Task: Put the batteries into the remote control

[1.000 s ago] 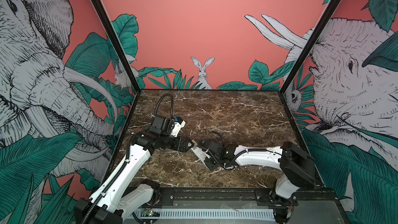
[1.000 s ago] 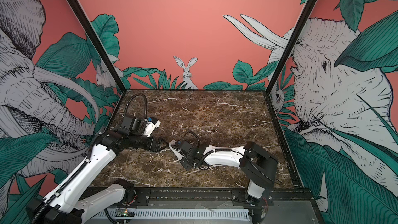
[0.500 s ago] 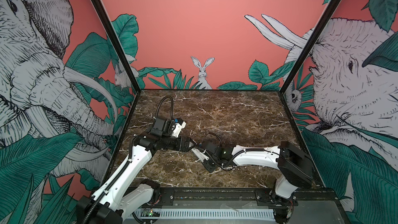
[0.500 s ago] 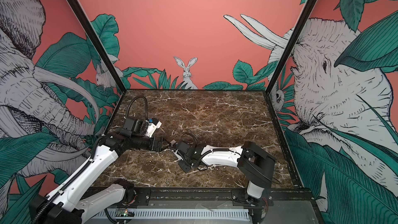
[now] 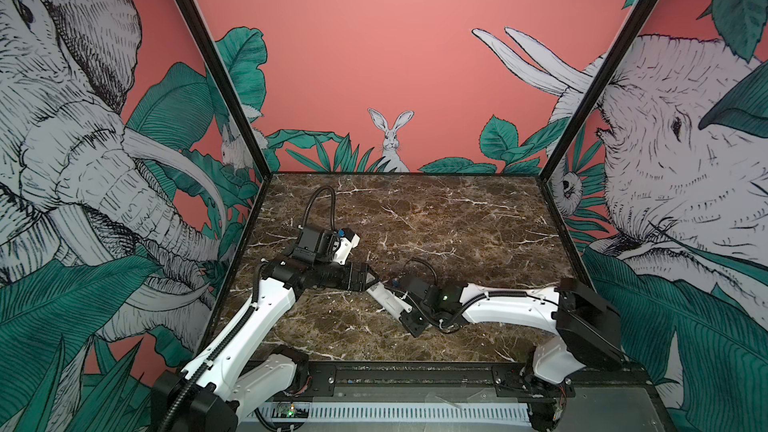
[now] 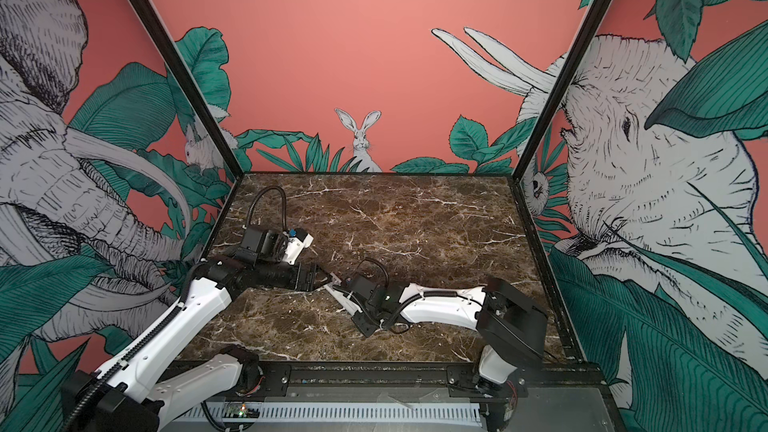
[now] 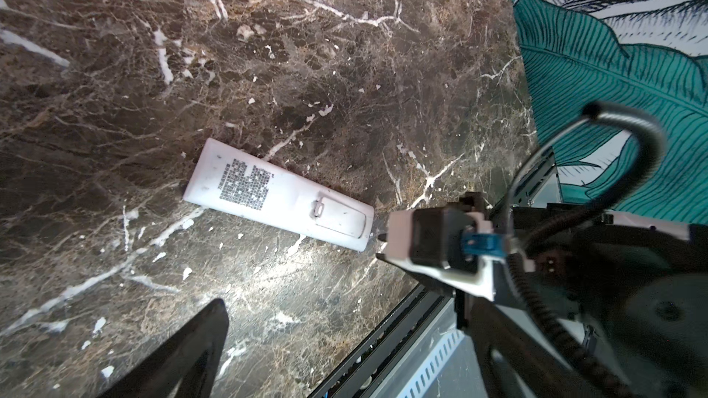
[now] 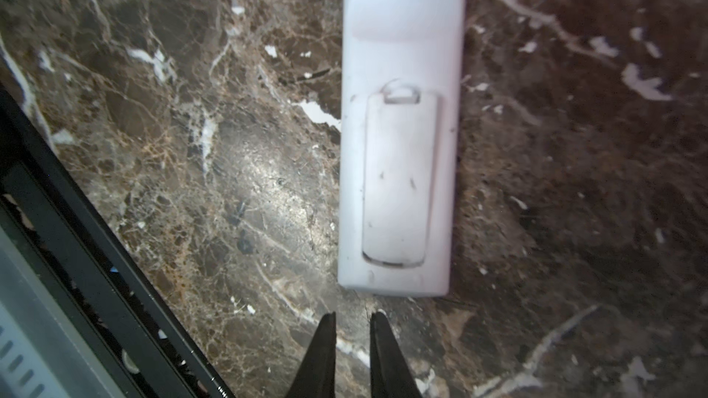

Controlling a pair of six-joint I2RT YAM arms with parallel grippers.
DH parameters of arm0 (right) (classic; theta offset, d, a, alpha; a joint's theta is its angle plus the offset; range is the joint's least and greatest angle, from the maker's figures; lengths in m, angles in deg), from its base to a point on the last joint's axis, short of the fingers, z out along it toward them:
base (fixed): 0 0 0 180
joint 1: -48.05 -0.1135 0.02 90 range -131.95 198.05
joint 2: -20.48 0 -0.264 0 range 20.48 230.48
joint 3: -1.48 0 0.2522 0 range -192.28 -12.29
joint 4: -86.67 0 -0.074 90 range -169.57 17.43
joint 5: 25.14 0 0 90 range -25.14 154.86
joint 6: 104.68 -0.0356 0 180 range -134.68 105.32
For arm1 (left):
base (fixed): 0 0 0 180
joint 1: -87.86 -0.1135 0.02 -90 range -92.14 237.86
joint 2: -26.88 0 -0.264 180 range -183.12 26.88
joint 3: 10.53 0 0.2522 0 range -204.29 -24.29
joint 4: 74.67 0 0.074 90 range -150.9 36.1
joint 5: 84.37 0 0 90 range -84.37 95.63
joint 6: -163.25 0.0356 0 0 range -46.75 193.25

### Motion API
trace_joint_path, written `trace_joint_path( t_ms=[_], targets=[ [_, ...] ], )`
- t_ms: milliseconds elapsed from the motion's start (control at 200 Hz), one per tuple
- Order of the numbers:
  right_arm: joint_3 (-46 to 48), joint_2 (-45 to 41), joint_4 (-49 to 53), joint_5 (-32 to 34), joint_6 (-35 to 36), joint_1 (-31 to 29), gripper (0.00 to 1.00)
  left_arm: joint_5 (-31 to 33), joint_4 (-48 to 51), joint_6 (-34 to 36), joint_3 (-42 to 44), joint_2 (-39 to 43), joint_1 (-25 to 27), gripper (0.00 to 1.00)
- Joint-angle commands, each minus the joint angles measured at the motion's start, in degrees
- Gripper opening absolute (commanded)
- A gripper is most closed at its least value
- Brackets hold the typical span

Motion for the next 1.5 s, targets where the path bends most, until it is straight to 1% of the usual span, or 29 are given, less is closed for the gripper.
trace_joint_path(
  t_ms=[0, 135, 235, 320, 435, 455, 505, 700, 975, 1180, 1495],
  targets=[
    [0.5, -3.7, -0.3, 2.2, -0.7, 1.7, 0.24, -0.7, -1.7, -0.6, 1.3, -0.5, -0.1, 0.99],
    [1.4, -5.7, 0.7, 4.7, -3.3, 5.3, 0.36, -1.0, -4.3, -1.7, 2.7, -2.1, 1.8, 0.96],
    [2.3, -6.6, 0.1, 3.9, -3.9, 7.6, 0.43, -0.7, -7.3, -2.8, 4.0, -4.4, 4.7, 0.93],
    [1.9, -6.2, 0.4, 3.7, -3.6, 8.1, 0.51, -0.8, -10.4, -3.6, 5.0, -6.8, 7.3, 0.90],
    [1.3, -4.9, 1.4, 3.5, -3.2, 8.6, 0.60, -1.9, -15.3, -4.4, 7.0, -9.8, 9.0, 0.85],
    [1.3, -4.8, 1.4, 3.5, -3.1, 8.7, 0.61, -3.7, -16.3, -4.4, 7.5, -10.1, 9.2, 0.83],
    [1.5, -4.7, 1.4, 3.5, -3.2, 8.9, 0.63, -4.6, -18.2, -4.4, 8.4, -10.8, 9.2, 0.80],
    [2.6, -5.4, 0.9, 3.2, -3.7, 9.4, 0.66, -6.7, -23.4, -5.1, 9.9, -13.0, 9.4, 0.77],
    [3.8, -4.9, -0.3, 1.5, -4.3, 9.5, 0.72, -6.4, -27.4, -6.0, 10.3, -17.2, 10.1, 0.77],
    [3.7, -4.5, -0.1, 1.8, -4.4, 9.6, 0.73, -7.3, -32.1, -6.8, 10.7, -20.6, 10.8, 0.77],
    [5.3, -6.3, -0.3, 2.8, -5.1, 9.8, 0.72, -7.1, -34.6, -6.6, 10.7, -23.6, 11.0, 0.78]
  ],
)
